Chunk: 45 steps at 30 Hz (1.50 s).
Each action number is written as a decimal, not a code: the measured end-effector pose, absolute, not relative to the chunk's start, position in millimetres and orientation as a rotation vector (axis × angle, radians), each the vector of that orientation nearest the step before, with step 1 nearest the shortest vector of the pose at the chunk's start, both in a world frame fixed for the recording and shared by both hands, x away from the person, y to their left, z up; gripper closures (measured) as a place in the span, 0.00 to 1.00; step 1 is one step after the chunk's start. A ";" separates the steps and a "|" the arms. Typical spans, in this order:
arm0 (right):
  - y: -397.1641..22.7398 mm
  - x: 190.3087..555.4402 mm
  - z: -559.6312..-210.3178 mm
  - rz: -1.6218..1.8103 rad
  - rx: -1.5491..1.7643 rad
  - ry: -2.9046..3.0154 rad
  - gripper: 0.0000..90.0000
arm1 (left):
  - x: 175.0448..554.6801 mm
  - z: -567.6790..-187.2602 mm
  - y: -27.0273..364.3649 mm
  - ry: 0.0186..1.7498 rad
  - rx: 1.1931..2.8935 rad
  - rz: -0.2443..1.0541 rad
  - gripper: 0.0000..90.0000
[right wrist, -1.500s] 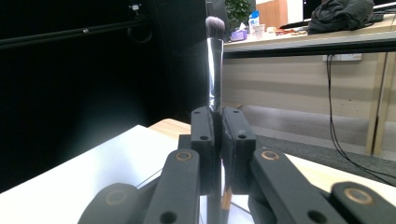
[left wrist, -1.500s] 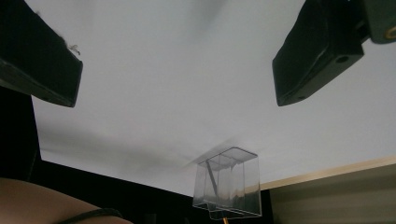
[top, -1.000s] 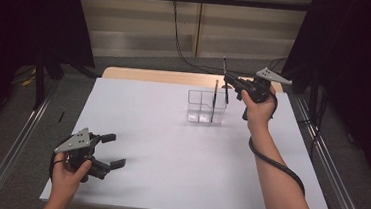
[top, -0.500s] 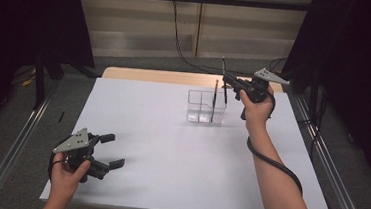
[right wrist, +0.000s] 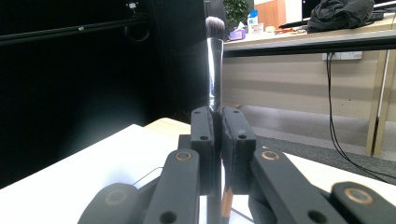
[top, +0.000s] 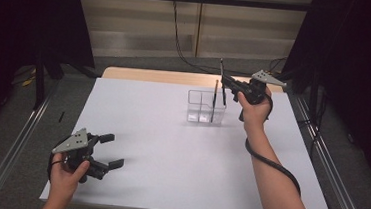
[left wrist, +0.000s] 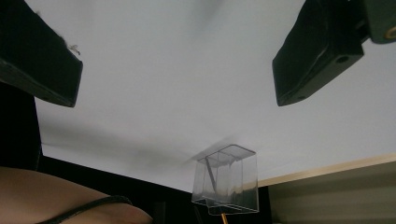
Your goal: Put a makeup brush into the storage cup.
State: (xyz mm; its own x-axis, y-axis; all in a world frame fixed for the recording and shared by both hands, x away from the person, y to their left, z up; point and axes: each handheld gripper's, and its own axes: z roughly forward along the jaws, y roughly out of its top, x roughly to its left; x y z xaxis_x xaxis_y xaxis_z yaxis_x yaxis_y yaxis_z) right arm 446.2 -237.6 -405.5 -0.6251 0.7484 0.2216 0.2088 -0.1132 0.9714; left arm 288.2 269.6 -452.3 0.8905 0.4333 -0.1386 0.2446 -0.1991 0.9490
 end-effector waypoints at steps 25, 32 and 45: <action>-228.1 444.9 -411.1 1.762 1.022 1.791 0.94 | 287.9 -451.9 270.6 0.510 1.795 0.189 0.02; -227.3 445.5 -409.8 1.746 1.009 1.789 0.94 | 287.8 -451.7 270.5 0.511 1.790 0.190 0.02; -230.7 448.2 -415.5 1.734 1.031 1.786 0.94 | 287.5 -452.1 271.7 0.509 1.794 0.191 0.02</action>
